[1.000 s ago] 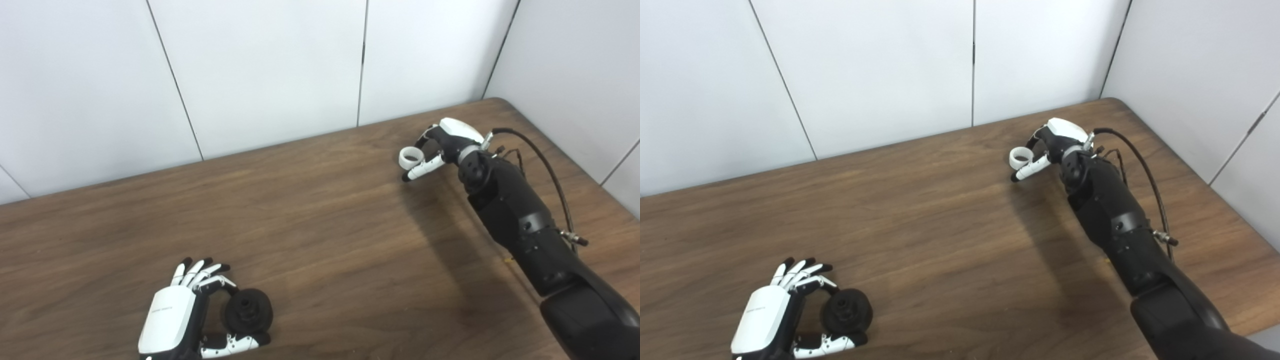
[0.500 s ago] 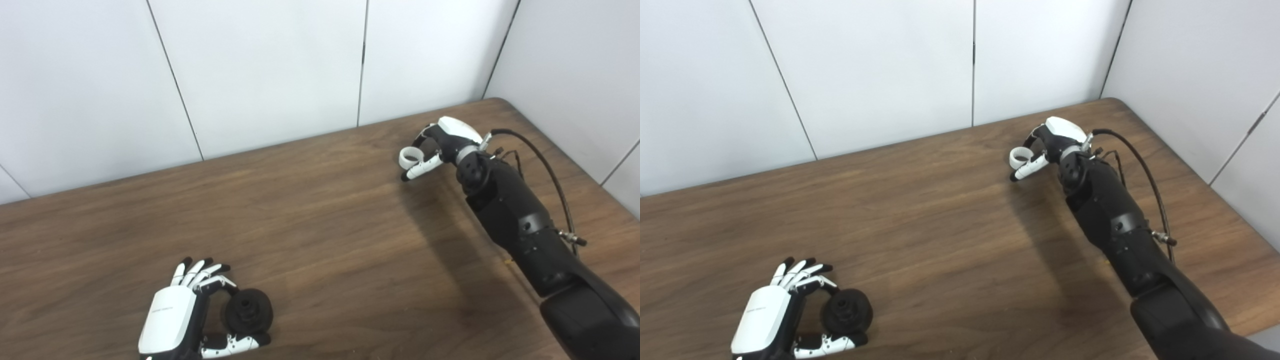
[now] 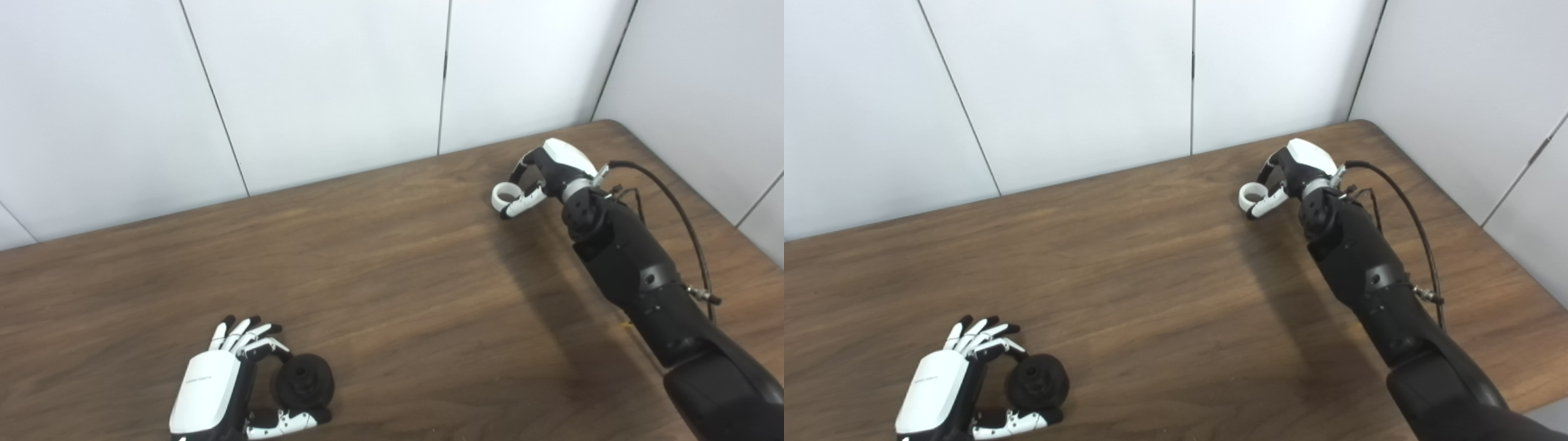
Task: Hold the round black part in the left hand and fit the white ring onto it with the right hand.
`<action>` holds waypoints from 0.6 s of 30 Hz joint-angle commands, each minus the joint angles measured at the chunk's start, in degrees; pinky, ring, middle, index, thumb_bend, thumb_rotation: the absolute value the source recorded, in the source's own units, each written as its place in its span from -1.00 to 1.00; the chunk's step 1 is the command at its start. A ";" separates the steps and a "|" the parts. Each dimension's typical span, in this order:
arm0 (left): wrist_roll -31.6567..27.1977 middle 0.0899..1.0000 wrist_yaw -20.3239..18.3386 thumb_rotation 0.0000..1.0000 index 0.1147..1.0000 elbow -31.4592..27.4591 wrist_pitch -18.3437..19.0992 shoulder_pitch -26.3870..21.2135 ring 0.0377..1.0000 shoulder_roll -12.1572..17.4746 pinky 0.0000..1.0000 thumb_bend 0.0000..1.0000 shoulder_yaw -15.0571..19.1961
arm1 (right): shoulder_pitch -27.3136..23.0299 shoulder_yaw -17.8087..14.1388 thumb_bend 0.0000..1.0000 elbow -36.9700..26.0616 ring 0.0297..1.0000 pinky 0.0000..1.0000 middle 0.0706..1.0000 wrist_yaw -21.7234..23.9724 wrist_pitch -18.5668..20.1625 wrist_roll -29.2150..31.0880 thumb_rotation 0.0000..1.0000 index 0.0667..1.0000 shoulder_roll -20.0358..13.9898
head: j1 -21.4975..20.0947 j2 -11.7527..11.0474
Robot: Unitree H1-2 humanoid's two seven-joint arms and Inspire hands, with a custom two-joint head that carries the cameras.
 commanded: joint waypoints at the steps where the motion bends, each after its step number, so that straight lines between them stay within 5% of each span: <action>1: 0.57 0.57 -0.80 -0.90 -0.17 -0.45 0.37 0.73 0.80 0.60 1.00 0.05 0.01 | -2.01 -0.81 0.04 -1.40 0.95 0.93 0.74 -1.88 -0.04 0.20 -0.73 -0.10 -1.33 | -0.08 0.07; 18: 1.13 0.57 -0.79 -0.90 -0.17 -0.12 0.29 0.55 0.80 0.55 1.00 0.05 -0.36 | -0.54 1.15 0.04 -6.43 0.93 0.91 0.73 -0.50 -1.78 1.57 -0.73 -0.10 -2.63 | 0.37 0.11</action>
